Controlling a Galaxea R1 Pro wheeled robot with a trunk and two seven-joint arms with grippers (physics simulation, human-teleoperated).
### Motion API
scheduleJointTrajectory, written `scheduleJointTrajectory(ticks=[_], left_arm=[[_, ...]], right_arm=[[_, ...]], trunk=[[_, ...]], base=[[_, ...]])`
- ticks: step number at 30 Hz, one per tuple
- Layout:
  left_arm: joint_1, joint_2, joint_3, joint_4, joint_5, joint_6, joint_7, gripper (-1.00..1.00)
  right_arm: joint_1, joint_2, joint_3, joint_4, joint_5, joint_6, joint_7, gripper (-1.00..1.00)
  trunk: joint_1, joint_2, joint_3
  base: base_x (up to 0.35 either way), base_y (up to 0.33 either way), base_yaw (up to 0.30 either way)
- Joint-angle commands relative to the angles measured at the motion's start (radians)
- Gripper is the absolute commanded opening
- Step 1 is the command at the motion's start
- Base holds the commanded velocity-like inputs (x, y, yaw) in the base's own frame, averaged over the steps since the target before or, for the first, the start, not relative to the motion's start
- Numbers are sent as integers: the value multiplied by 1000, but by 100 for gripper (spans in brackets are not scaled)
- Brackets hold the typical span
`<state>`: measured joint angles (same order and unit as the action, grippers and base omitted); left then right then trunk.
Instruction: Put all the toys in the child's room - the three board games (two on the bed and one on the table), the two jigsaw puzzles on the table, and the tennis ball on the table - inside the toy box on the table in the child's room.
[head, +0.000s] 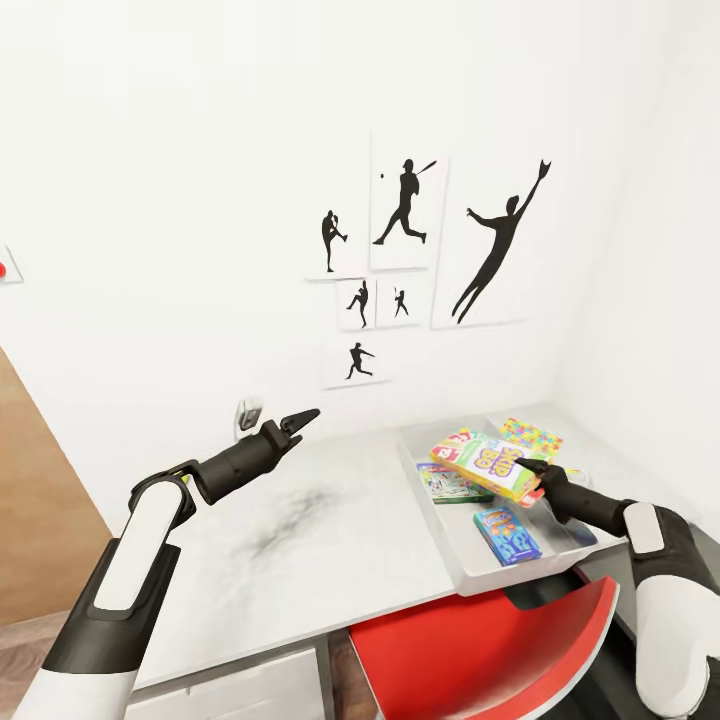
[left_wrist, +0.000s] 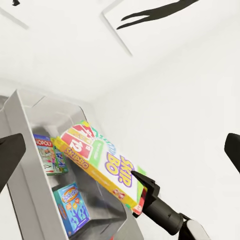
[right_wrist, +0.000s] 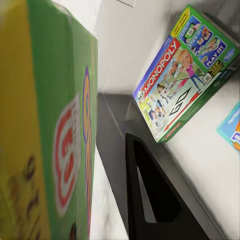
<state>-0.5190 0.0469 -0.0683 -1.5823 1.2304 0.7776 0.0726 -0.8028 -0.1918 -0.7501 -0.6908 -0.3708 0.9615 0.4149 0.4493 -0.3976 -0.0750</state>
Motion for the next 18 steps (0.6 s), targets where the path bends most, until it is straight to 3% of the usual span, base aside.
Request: scheduleJointTrajectory(ticks=[1,8,18], left_arm=[[-1,1,-1,-1,9,2,8,100],[-1,1,-1,-1,10,2,8,100],[-1,0,-1,-1,10,2,8,100]], right_arm=[[-11,8,-5,10,2,3,-18,-100],[-44,42,-6,43,0,-48,-132,-100],[-49,47,-21,50,-1,-76,-158,-100]], trunk=[[1,-2,-2],[1,-2,-2],[1,-2,-2]], base=[[0,0,0],[0,0,0],[0,0,0]])
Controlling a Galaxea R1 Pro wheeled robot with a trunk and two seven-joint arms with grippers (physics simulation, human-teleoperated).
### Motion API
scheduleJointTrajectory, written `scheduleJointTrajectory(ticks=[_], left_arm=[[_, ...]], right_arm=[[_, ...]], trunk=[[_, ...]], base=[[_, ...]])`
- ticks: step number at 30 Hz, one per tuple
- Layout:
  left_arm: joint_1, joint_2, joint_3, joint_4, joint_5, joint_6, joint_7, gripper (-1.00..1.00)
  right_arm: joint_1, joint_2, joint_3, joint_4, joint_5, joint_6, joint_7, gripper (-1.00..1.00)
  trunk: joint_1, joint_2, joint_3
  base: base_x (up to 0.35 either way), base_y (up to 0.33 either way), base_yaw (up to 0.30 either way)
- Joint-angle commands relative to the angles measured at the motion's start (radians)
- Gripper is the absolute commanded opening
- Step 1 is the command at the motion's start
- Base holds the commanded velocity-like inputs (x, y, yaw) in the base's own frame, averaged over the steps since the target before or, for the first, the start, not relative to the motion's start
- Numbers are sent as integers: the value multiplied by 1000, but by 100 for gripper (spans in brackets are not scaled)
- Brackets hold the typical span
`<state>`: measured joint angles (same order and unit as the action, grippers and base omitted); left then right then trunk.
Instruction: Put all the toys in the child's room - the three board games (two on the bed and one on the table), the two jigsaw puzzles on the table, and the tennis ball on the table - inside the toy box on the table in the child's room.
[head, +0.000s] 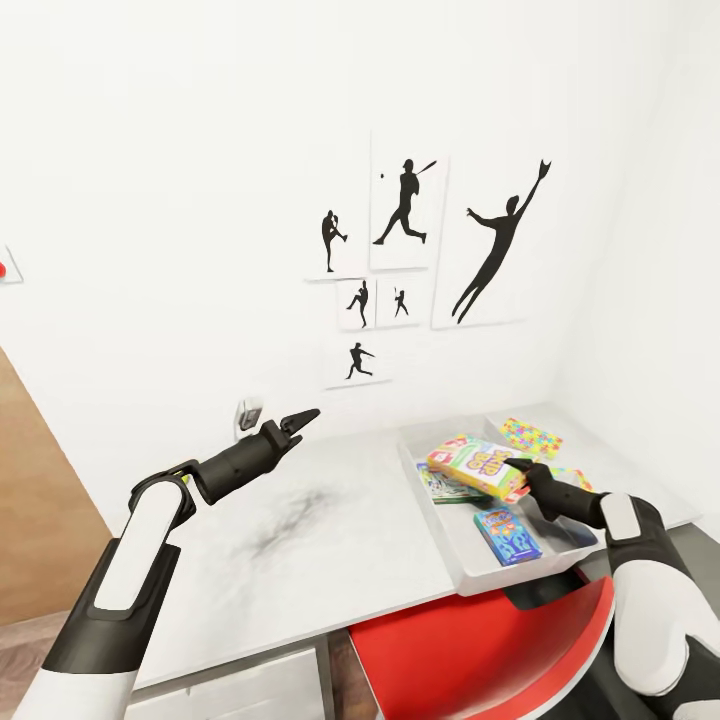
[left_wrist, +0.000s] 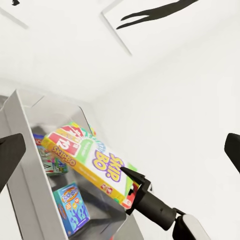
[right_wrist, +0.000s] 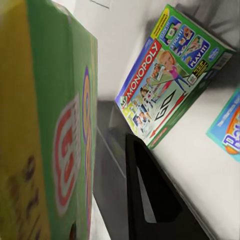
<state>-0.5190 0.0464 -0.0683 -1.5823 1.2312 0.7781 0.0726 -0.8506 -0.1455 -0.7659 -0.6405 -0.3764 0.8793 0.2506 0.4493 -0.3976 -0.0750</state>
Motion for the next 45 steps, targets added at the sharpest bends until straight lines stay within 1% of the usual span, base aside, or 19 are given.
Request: scheduleJointTrajectory(ticks=[1,7,10,13,16,21,27,35,45], left_arm=[[-1,1,-1,-1,9,2,8,100],[-1,0,-1,-1,9,2,8,100],[-1,0,-1,-1,9,2,8,100],[-1,0,-1,-1,9,2,9,100],[-1,0,-1,-1,10,3,8,100],[-1,0,-1,-1,11,2,7,100],[-1,1,-1,-1,11,3,7,100],[-1,0,-1,-1,12,3,7,100],[-1,-1,-1,-1,13,3,7,100]], right_arm=[[-2,1,-14,0,4,4,5,-100],[-2,1,-83,1,5,-1,1,-100],[-2,0,-101,1,5,-3,-8,-100],[-3,1,-110,1,4,-4,-36,-100],[-4,2,-115,0,-1,-14,-77,-100],[-6,3,-118,1,-21,-37,-100,-100],[-7,4,-118,2,-38,-48,-108,-100],[-8,4,-118,2,-44,-60,-110,-100],[-9,7,-117,1,-52,-81,-110,-100]], trunk=[[1,-2,-2],[1,-2,-2],[1,-2,-2],[1,-2,-2],[1,-2,-2],[1,-2,-4],[1,-2,-9],[1,-2,-19],[1,-2,-23]], base=[[0,0,0],[0,0,0],[0,0,0],[0,0,0],[0,0,0],[0,0,0],[0,0,0],[0,0,0],[0,0,0]])
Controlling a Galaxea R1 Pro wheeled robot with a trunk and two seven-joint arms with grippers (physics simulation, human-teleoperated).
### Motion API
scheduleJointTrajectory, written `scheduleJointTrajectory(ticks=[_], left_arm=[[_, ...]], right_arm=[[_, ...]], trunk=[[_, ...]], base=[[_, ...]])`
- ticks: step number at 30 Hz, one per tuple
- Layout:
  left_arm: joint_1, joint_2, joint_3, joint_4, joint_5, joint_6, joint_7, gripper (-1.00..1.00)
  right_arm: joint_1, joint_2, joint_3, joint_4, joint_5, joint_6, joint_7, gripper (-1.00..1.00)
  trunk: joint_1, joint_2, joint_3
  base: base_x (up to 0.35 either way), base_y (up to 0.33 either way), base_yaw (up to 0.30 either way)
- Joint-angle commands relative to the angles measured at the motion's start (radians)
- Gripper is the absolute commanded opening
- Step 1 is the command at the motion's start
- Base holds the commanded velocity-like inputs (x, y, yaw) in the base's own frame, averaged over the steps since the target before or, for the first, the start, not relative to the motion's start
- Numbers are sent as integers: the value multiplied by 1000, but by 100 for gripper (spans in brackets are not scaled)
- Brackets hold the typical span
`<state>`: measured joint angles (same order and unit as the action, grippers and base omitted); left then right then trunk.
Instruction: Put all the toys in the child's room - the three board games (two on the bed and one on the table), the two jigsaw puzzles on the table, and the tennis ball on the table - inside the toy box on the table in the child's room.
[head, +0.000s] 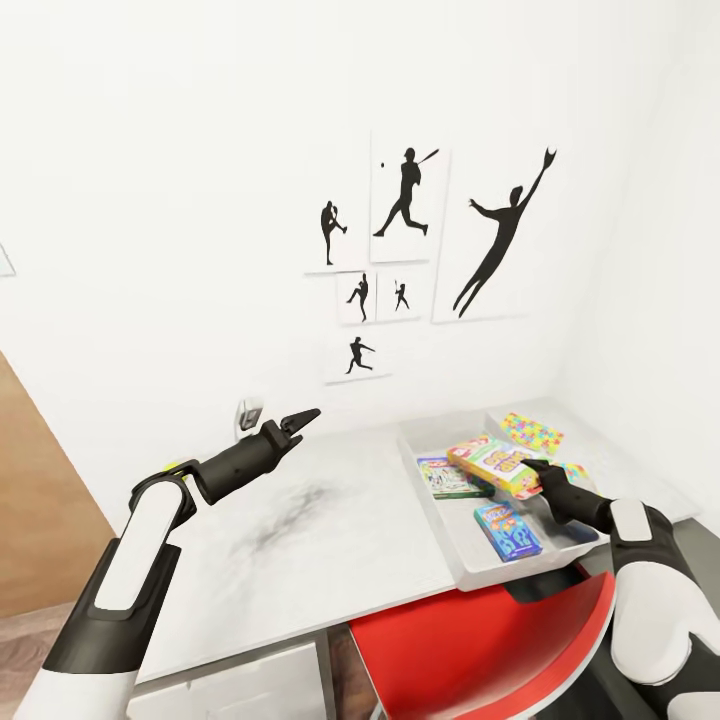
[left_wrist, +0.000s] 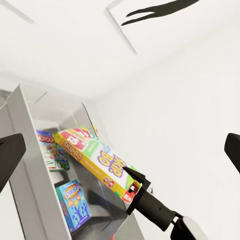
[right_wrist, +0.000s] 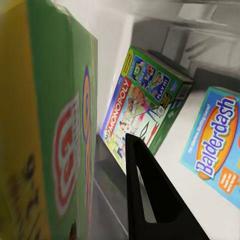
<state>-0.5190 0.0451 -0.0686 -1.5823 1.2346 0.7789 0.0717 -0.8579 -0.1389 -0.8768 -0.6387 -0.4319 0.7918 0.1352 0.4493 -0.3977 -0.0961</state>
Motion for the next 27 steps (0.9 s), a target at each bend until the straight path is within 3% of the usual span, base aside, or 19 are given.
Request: scheduleJointTrajectory(ticks=[1,8,13,27], left_arm=[[-1,0,-1,-1,9,2,8,100],[-1,0,-1,-1,10,2,7,100],[-2,-1,-2,0,8,2,8,100],[-2,-1,-1,1,6,2,8,100]], right_arm=[[-2,1,-6,-1,3,4,5,-100],[-21,13,-5,0,2,-8,5,-100],[-38,43,-3,-1,2,-25,5,-100],[-75,99,-4,3,2,-131,6,-100]], trunk=[[1,-2,-2],[1,-2,-3],[1,-2,-3],[1,-2,-3]], base=[[0,0,0],[0,0,0],[0,0,0],[0,0,0]])
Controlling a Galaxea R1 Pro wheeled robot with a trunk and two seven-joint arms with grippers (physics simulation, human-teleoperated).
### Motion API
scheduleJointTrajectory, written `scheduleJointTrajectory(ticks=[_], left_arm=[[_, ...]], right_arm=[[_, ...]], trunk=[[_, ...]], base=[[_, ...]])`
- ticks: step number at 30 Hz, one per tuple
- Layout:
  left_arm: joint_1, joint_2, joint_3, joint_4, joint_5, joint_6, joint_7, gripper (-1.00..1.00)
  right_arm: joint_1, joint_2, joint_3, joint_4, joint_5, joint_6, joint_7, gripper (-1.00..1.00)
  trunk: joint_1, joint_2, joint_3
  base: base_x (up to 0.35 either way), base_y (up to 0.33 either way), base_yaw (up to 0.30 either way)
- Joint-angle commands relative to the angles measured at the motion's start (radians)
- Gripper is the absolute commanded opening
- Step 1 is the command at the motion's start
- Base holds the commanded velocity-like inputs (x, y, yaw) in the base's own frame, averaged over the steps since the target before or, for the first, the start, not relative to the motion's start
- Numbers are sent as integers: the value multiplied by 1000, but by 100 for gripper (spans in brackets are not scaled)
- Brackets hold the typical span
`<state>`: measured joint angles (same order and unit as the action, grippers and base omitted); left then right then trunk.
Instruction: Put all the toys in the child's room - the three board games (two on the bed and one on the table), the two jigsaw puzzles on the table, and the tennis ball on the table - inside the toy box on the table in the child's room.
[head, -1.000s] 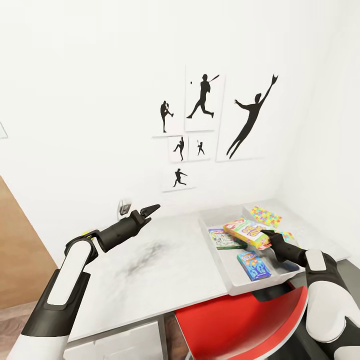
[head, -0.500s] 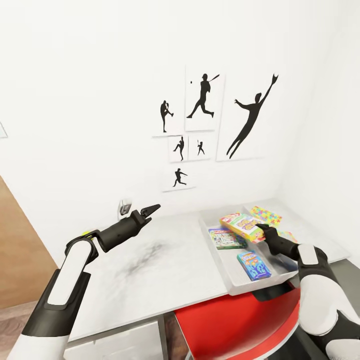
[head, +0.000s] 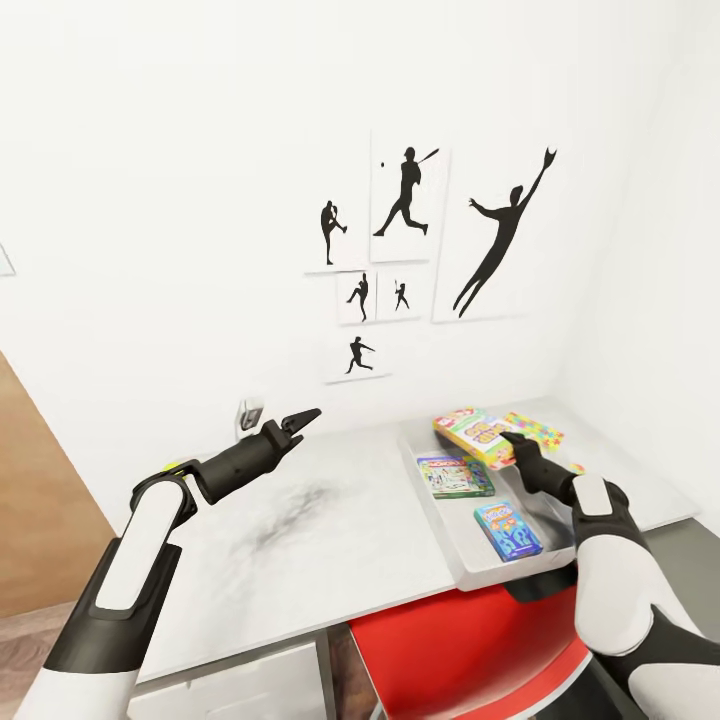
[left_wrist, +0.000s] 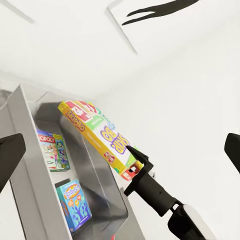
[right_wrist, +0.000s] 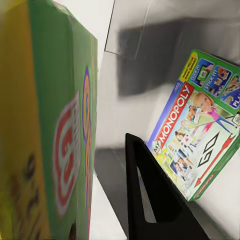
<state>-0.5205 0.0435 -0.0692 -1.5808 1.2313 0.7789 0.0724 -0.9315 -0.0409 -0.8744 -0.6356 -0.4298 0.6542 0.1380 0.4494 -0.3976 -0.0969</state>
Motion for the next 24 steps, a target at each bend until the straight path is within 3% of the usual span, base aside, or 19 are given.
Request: scheduleJointTrajectory(ticks=[1,24], left_arm=[[-1,1,-1,-1,9,2,8,100],[-1,1,-2,2,4,2,9,100]], right_arm=[[-3,3,-6,0,0,1,3,-100],[-2,4,-10,-1,-14,-17,1,-100]], trunk=[[1,-2,-2],[1,-2,-2]], base=[[0,0,0],[0,0,0]])
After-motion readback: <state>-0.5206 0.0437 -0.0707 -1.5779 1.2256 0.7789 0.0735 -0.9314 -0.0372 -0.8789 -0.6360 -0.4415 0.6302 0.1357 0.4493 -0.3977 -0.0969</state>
